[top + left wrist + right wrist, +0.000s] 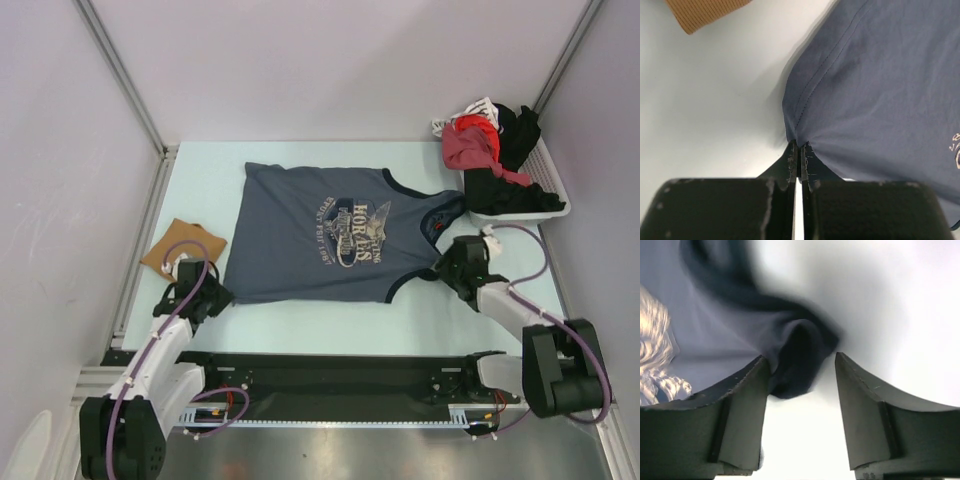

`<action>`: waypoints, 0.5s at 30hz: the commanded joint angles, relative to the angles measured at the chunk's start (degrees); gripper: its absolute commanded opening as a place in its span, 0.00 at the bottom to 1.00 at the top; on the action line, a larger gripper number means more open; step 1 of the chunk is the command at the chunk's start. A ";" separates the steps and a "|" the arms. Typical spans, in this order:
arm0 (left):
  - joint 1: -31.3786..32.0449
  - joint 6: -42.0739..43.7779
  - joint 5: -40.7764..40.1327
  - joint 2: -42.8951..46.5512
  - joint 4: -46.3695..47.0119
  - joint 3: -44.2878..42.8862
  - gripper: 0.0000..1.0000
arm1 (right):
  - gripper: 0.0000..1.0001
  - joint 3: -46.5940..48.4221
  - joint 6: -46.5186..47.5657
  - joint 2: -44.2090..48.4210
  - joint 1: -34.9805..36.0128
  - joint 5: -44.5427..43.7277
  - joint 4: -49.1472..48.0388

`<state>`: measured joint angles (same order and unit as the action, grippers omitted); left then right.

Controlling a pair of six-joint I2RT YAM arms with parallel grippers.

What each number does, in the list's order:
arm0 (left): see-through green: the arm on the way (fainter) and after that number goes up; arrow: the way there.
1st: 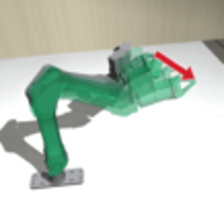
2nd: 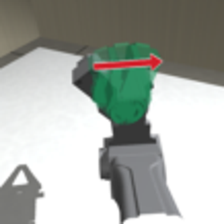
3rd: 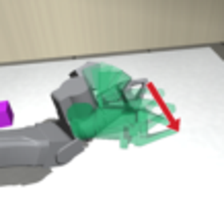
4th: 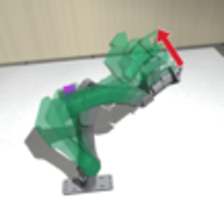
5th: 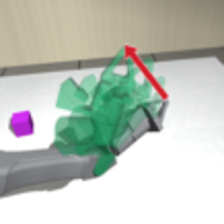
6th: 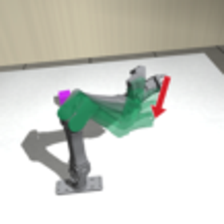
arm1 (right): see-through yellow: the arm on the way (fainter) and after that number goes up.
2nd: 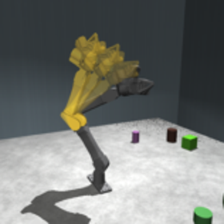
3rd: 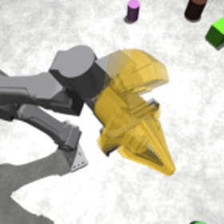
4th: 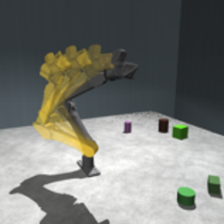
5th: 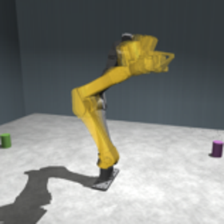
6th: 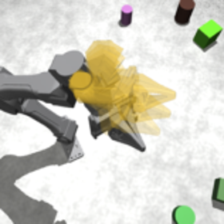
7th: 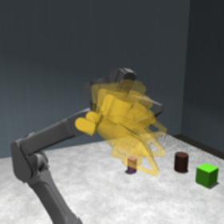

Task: Fold and stack the tank tops
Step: Flatten the tank top out

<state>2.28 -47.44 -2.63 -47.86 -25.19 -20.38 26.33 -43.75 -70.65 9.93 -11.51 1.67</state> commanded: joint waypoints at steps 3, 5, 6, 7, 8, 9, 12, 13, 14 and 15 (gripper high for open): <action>-1.93 1.56 0.00 0.14 1.02 -1.86 0.01 | 0.45 -0.93 2.52 7.98 -9.31 -7.04 2.19; -2.02 1.82 0.61 -0.22 1.55 -1.77 0.01 | 0.26 0.21 3.40 8.86 -13.44 -5.98 3.07; -2.02 1.91 0.79 -0.48 1.63 -1.77 0.01 | 0.30 0.91 3.84 9.13 -13.88 -6.24 3.51; -2.02 2.00 0.96 -0.57 1.90 -1.68 0.01 | 0.51 1.53 5.76 9.22 -14.32 -4.07 3.86; -2.02 2.09 1.14 -0.66 2.07 -1.77 0.01 | 0.66 3.36 6.13 8.87 -14.33 -2.83 4.82; -2.02 2.18 1.31 -0.57 2.16 -1.77 0.01 | 0.71 3.99 6.56 8.60 -14.24 -1.08 5.53; -2.02 2.26 1.23 -0.57 2.16 -1.77 0.01 | 0.62 4.79 7.79 8.07 -12.49 4.55 7.90; -2.02 2.18 1.31 -0.48 2.25 -1.85 0.01 | 0.59 4.61 7.97 8.68 -10.92 3.69 9.21; -2.02 2.26 1.32 -0.40 2.16 -1.77 0.01 | 0.55 4.35 8.41 10.17 -7.42 2.90 9.75; -2.02 2.26 1.14 -0.31 2.16 -1.77 0.01 | 0.53 3.91 8.59 11.23 -5.38 0.37 11.23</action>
<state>0.93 -46.44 -1.67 -48.45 -24.53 -20.38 29.06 -37.36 -62.11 -0.69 -10.68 8.40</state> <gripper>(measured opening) 0.023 0.557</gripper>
